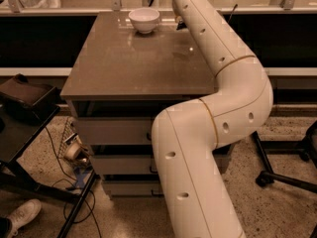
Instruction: Move rxbar blueberry near white bowl
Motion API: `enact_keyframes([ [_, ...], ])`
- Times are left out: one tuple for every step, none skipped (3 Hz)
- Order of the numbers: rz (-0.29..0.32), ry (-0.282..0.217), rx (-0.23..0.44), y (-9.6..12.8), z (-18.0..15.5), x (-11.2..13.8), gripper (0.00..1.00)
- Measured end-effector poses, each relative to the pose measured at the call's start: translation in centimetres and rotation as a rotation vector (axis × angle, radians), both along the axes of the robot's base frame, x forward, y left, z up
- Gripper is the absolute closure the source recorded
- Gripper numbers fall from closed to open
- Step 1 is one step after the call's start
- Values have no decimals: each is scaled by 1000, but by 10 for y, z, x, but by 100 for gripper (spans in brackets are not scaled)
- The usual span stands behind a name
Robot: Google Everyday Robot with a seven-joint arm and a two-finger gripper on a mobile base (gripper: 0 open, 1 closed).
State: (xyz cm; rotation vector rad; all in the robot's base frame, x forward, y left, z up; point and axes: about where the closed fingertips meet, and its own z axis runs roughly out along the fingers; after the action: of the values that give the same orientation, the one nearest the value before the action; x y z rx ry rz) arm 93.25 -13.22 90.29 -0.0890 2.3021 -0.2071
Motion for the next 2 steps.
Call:
enact_keyframes([
  [1, 6, 0, 1, -4, 1, 60],
  [1, 11, -1, 1, -8, 1, 37],
])
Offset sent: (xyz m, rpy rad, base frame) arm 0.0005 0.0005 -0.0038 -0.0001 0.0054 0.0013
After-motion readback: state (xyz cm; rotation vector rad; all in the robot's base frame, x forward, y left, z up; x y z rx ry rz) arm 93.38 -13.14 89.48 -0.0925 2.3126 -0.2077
